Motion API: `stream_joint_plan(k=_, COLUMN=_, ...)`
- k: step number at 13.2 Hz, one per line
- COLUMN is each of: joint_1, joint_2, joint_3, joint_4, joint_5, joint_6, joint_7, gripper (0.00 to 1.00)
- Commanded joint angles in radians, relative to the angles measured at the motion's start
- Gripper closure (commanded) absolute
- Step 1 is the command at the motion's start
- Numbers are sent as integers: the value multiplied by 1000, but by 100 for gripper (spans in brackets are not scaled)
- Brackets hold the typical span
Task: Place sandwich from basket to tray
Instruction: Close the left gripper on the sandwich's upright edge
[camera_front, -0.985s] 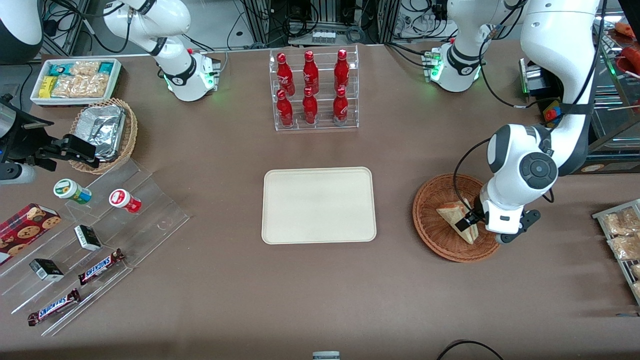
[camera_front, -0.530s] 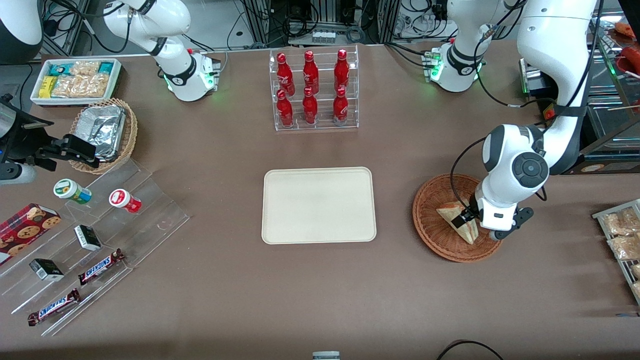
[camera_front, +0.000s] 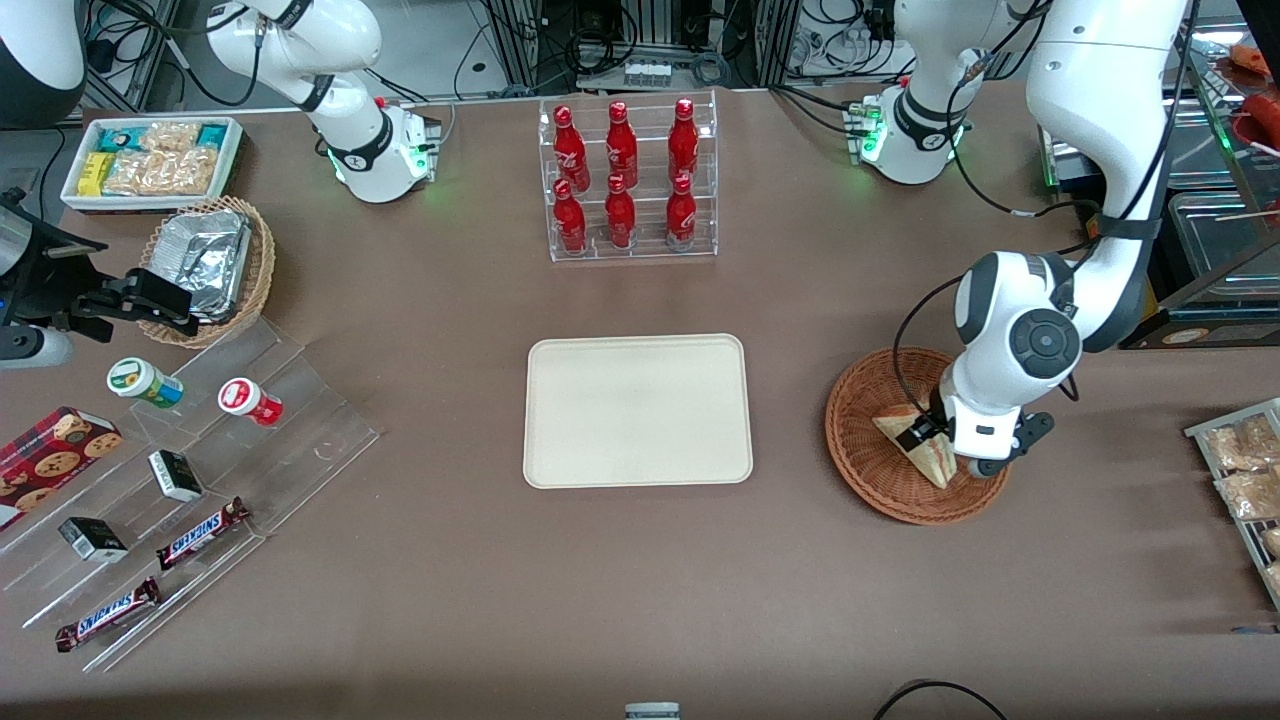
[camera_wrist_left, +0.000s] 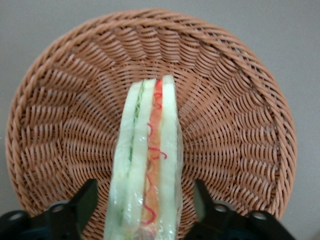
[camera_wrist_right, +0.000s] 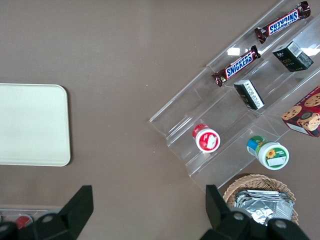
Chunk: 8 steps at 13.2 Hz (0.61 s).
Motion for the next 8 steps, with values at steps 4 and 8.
stream_joint_plan(k=4, joint_1=-16, joint_2=2, joint_3=9, joint_4=8, joint_5=13, joint_6=12, joint_7=-28, gripper=100)
stream_joint_plan(k=8, joint_1=-42, joint_2=-7, joint_3=8, joint_4=169, joint_5=21, joint_6=-227, joint_7=-9, gripper=100)
